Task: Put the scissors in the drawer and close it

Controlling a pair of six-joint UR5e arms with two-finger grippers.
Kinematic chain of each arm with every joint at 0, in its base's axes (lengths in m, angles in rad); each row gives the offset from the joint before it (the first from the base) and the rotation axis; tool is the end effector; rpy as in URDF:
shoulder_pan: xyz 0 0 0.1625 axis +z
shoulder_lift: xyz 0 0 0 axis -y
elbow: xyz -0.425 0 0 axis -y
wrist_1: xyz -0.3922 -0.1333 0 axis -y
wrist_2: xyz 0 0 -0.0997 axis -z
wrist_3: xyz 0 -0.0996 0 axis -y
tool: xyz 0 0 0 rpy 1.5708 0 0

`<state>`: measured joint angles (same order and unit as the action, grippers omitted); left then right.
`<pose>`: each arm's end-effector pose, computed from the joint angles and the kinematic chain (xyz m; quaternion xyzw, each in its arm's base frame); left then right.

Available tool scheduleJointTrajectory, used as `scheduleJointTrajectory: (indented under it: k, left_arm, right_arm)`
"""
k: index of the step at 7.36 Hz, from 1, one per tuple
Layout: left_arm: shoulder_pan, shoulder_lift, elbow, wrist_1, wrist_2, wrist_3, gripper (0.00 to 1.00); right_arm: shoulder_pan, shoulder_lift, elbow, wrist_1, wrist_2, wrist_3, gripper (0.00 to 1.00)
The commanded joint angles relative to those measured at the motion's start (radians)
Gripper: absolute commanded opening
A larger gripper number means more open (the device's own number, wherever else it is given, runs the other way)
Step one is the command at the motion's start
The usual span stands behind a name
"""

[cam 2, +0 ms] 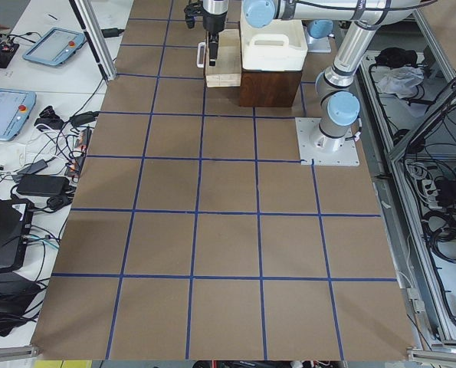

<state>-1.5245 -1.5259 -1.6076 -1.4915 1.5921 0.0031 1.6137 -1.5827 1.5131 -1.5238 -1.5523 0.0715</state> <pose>-0.1088 -0.4867 0.4997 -0.0220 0.9987 -0.0434 0.0117 0.1560 -0.4819 0.5174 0.0142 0.9998 -0.0108 0.0099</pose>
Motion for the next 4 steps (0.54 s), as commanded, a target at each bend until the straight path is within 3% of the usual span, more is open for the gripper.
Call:
scheduleJointTrajectory:
  k: [1,2,4]
  left_arm:
    - [0.0,0.0,0.0,0.001,0.0,0.0,1.0]
    - [0.0,0.003,0.0,-0.003,0.002,0.0,1.0]
    - [0.0,0.003,0.0,-0.003,0.002,0.002,1.0]
  right_arm:
    - [0.0,0.004,0.034,-0.005,-0.046,-0.039,1.0]
    - [-0.005,0.009,0.05,-0.012,-0.069,-0.185,1.0]
    - [-0.076,0.032,0.132,-0.033,-0.092,-0.306,1.0]
